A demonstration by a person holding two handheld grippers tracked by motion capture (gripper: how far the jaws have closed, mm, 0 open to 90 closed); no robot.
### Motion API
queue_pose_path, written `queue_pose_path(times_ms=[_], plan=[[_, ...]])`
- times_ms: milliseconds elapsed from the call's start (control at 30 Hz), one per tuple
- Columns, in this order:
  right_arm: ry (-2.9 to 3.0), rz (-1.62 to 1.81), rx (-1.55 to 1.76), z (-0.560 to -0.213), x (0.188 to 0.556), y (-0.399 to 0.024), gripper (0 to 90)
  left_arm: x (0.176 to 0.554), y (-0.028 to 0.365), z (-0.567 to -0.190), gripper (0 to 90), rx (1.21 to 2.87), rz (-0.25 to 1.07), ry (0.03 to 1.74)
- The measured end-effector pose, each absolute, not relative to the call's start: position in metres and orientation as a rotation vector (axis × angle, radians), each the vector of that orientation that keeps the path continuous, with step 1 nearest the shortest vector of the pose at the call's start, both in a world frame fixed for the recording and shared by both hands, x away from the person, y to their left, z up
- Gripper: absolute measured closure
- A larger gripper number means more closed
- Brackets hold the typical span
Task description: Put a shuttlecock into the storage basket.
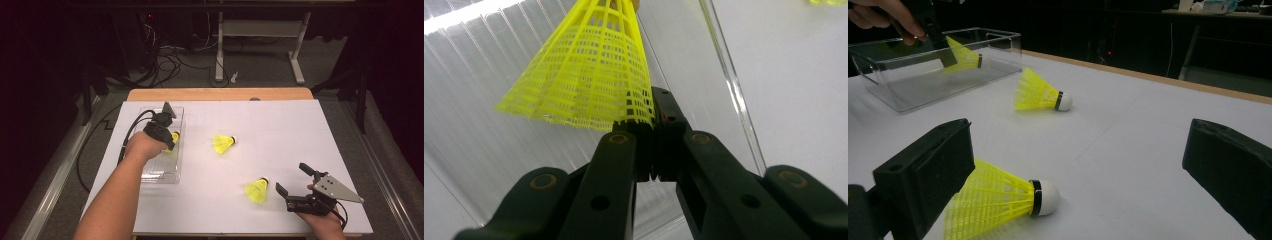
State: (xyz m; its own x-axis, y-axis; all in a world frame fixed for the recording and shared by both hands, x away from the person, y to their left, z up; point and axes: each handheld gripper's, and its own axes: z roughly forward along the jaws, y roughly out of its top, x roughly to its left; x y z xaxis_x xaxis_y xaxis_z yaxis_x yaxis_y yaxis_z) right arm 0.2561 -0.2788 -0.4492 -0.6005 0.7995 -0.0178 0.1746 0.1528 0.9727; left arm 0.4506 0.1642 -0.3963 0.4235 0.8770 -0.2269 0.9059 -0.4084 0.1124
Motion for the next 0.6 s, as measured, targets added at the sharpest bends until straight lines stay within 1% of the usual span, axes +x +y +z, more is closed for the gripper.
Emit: queue_pose_path(times_ms=[600], plan=[[1.886,1.475,0.927,-0.449,0.256,-0.279,0.9,0.450,0.164,-0.414,87.8,2.459,-0.235,1.561]])
